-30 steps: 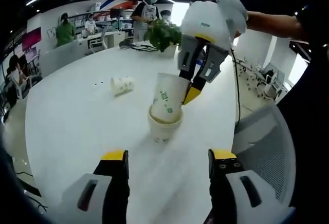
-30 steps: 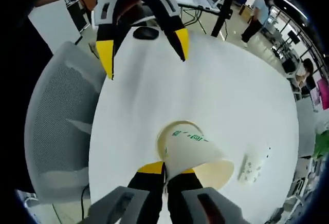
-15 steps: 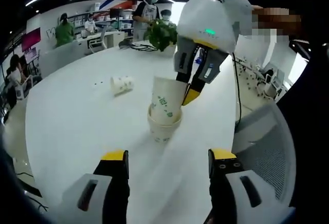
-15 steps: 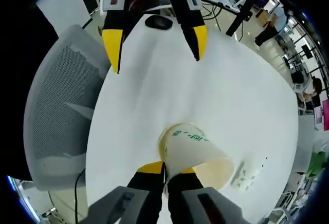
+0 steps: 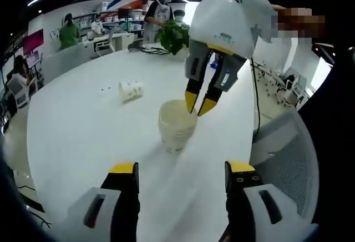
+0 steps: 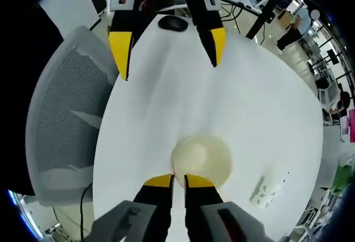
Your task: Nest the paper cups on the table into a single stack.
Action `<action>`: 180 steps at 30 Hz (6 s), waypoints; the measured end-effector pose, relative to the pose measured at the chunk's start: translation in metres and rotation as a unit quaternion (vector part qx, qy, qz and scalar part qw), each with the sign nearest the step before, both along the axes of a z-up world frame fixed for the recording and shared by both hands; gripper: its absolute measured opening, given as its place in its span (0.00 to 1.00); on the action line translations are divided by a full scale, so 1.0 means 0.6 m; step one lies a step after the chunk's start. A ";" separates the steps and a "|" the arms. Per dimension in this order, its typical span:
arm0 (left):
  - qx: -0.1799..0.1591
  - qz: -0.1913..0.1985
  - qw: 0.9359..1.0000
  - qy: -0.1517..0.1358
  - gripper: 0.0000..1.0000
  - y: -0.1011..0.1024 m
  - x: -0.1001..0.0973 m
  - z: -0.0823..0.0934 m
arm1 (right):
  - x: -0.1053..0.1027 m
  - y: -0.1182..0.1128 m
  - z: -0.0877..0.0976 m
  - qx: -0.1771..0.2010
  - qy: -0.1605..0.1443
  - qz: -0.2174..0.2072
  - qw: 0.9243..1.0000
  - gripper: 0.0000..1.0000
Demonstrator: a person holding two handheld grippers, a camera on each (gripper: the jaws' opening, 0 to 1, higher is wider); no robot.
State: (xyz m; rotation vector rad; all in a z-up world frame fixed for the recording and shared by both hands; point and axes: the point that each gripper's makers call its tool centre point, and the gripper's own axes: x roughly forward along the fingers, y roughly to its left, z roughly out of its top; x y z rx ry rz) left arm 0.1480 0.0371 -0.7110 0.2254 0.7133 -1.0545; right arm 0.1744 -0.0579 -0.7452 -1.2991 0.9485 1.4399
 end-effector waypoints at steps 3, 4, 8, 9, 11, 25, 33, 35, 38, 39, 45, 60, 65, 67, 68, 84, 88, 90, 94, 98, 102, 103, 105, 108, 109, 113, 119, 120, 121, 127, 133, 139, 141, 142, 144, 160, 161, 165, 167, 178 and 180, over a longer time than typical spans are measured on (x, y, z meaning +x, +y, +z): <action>0.000 -0.001 1.000 0.000 0.61 -0.002 -0.002 0.000 | -0.001 0.001 0.003 0.005 0.000 -0.001 1.000 0.06; 0.000 0.000 1.000 0.001 0.61 -0.003 -0.002 0.000 | -0.002 0.000 0.006 0.009 0.000 -0.004 1.000 0.07; -0.001 0.001 1.000 0.001 0.61 -0.002 0.001 -0.002 | 0.000 0.002 0.007 0.024 0.003 -0.018 1.000 0.10; -0.001 0.001 1.000 0.001 0.61 -0.003 0.001 -0.002 | -0.001 0.002 0.006 0.030 0.004 -0.024 0.999 0.12; 0.000 0.001 1.000 0.002 0.61 -0.004 0.000 -0.002 | -0.001 0.000 0.006 0.034 0.005 -0.028 0.999 0.16; -0.010 0.013 1.000 0.009 0.61 -0.009 0.002 0.000 | 0.003 -0.005 0.047 0.175 0.037 -0.162 0.970 0.40; -0.031 0.034 0.999 0.008 0.61 -0.005 0.015 0.002 | 0.022 -0.008 0.076 0.291 0.049 -0.257 0.920 0.54; -0.033 0.036 0.999 0.006 0.62 -0.008 0.014 0.002 | 0.027 -0.011 0.085 0.315 0.047 -0.277 0.907 0.57; -0.035 0.045 0.998 -0.002 0.63 -0.002 0.022 0.004 | 0.025 -0.022 0.096 0.348 0.055 -0.311 0.883 0.64; -0.044 0.058 0.997 -0.007 0.63 0.000 0.030 0.007 | 0.016 -0.026 0.099 0.357 0.064 -0.324 0.874 0.66; -0.059 0.074 0.996 -0.004 0.67 0.001 0.043 0.007 | 0.004 -0.058 0.091 0.384 0.053 -0.373 0.843 0.76; -0.062 0.076 0.995 0.003 0.69 -0.014 0.037 0.002 | 0.054 -0.117 0.095 0.415 0.027 -0.428 0.803 0.79; -0.061 0.074 0.995 0.010 0.69 -0.013 0.035 -0.010 | 0.106 -0.123 0.095 0.410 0.008 -0.425 0.807 0.78; -0.060 0.073 0.995 0.010 0.69 -0.012 0.033 -0.009 | 0.124 -0.122 0.093 0.404 0.000 -0.423 0.811 0.78; -0.060 0.074 0.995 0.011 0.69 -0.012 0.030 -0.008 | 0.134 -0.120 0.093 0.404 -0.001 -0.421 0.812 0.78; -0.060 0.068 0.996 0.011 0.69 -0.006 0.014 -0.011 | 0.305 -0.120 0.046 0.367 -0.024 -0.439 0.820 0.78; -0.061 0.069 0.996 0.010 0.69 -0.001 0.014 -0.011 | 0.328 -0.124 0.026 0.344 -0.033 -0.441 0.828 0.78; -0.061 0.070 0.996 0.010 0.69 0.000 0.013 -0.011 | 0.356 -0.131 -0.003 0.329 -0.037 -0.441 0.834 0.78; -0.060 0.072 0.996 0.010 0.69 0.007 0.011 -0.014 | 0.377 -0.130 -0.022 0.305 -0.044 -0.438 0.845 0.78; -0.065 0.084 0.994 0.011 0.69 0.012 0.014 -0.015 | 0.407 -0.118 -0.042 0.306 -0.036 -0.448 0.839 0.78; -0.072 0.096 0.993 0.012 0.69 0.009 0.016 -0.014 | 0.426 -0.106 -0.062 0.292 -0.042 -0.438 0.849 0.78; -0.072 0.096 0.993 0.012 0.69 0.009 0.015 -0.014 | 0.424 -0.106 -0.064 0.290 -0.042 -0.436 0.851 0.78; -0.074 0.099 0.992 0.013 0.69 0.007 0.013 -0.015 | 0.425 -0.106 -0.079 0.276 -0.042 -0.430 0.859 0.77; -0.076 0.103 0.992 0.015 0.69 0.007 0.009 -0.017 | 0.433 -0.103 -0.083 0.256 -0.052 -0.414 0.872 0.74; -0.076 0.104 0.992 0.016 0.69 0.006 0.005 -0.019 | 0.436 -0.100 -0.087 0.250 -0.054 -0.404 0.878 0.73; -0.072 0.102 0.992 0.021 0.69 0.005 -0.004 -0.025 | 0.440 -0.119 -0.124 0.197 -0.065 -0.382 0.901 0.64; -0.072 0.104 0.992 0.024 0.69 0.007 -0.008 -0.029 | 0.446 -0.118 -0.133 0.179 -0.077 -0.365 0.910 0.53; -0.071 0.104 0.992 0.024 0.69 0.008 -0.009 -0.029 | 0.449 -0.123 -0.137 0.168 -0.087 -0.366 0.911 0.48; -0.071 0.105 0.992 0.024 0.69 0.008 -0.009 -0.029 | 0.448 -0.123 -0.139 0.164 -0.086 -0.366 0.912 0.42; -0.073 0.107 0.991 0.023 0.69 0.008 -0.009 -0.026 | 0.438 -0.125 -0.141 0.161 -0.080 -0.377 0.908 0.35; -0.069 0.104 0.992 0.022 0.69 0.005 -0.011 -0.024 | 0.429 -0.121 -0.134 0.165 -0.076 -0.372 0.910 0.34; -0.067 0.100 0.993 0.020 0.69 0.000 -0.013 -0.025 | 0.430 -0.124 -0.120 0.187 -0.086 -0.375 0.904 0.34; -0.063 0.100 0.993 0.015 0.70 -0.001 -0.014 -0.024 | 0.425 -0.130 -0.108 0.192 -0.091 -0.375 0.902 0.34; -0.061 0.100 0.993 0.013 0.70 0.000 -0.013 -0.024 | 0.423 -0.132 -0.101 0.194 -0.093 -0.375 0.902 0.34; -0.063 0.102 0.993 0.011 0.70 0.001 -0.012 -0.021 | 0.422 -0.125 -0.084 0.203 -0.096 -0.373 0.900 0.34; -0.058 0.104 0.993 -0.005 0.71 0.015 -0.003 -0.010 | 0.377 -0.131 0.000 0.254 -0.112 -0.374 0.885 0.34; -0.058 0.103 0.993 -0.007 0.71 0.014 -0.002 -0.008 | 0.377 -0.130 0.000 0.256 -0.112 -0.374 0.884 0.34; -0.057 0.100 0.993 -0.014 0.71 0.013 0.007 0.005 | 0.367 -0.124 0.018 0.266 -0.114 -0.374 0.881 0.34; -0.057 0.099 0.993 -0.018 0.71 0.016 0.015 0.011 | 0.361 -0.122 0.032 0.273 -0.116 -0.373 0.879 0.34; -0.103 0.112 0.988 -0.033 0.69 0.001 0.062 0.092 | 0.311 -0.078 0.108 0.323 -0.123 -0.346 0.872 0.34; -0.103 0.107 0.988 -0.040 0.69 -0.003 0.071 0.104 | 0.297 -0.068 0.116 0.327 -0.127 -0.337 0.874 0.34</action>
